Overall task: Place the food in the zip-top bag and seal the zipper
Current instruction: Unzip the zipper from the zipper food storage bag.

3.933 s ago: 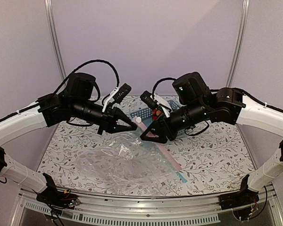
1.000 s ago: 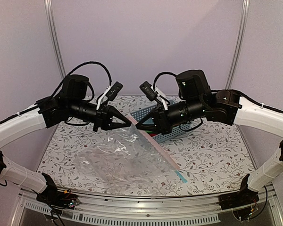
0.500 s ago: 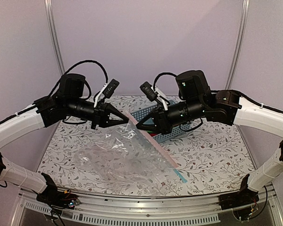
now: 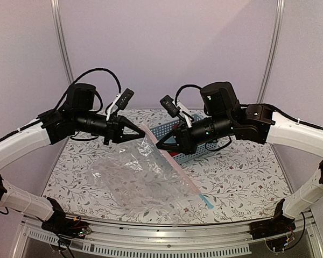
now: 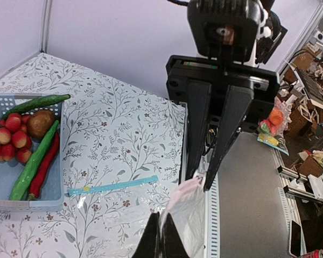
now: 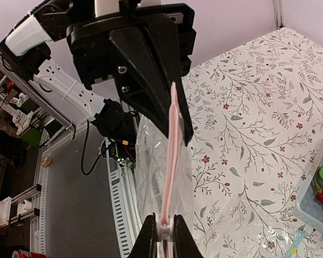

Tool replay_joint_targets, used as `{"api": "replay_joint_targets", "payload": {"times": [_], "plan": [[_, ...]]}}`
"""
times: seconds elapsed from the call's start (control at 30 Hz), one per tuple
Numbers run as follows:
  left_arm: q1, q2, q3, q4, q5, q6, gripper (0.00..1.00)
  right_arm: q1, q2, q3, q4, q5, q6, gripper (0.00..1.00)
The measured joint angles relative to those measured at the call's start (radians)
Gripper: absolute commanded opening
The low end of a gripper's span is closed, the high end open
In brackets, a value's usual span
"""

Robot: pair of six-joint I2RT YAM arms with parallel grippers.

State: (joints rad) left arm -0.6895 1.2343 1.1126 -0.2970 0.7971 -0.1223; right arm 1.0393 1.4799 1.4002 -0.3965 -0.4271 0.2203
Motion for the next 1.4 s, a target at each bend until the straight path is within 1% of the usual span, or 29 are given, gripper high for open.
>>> {"api": "replay_joint_targets", "payload": {"times": [0.7, 1.4], "plan": [[0.027, -0.017, 0.000, 0.002, -0.047, -0.017, 0.00, 0.000, -0.007, -0.007, 0.002, 0.009, 0.000, 0.01], [0.077, -0.030, 0.000, 0.003, -0.073, -0.029, 0.00, 0.000, -0.019, -0.022, 0.007, 0.027, 0.000, 0.00]]}}
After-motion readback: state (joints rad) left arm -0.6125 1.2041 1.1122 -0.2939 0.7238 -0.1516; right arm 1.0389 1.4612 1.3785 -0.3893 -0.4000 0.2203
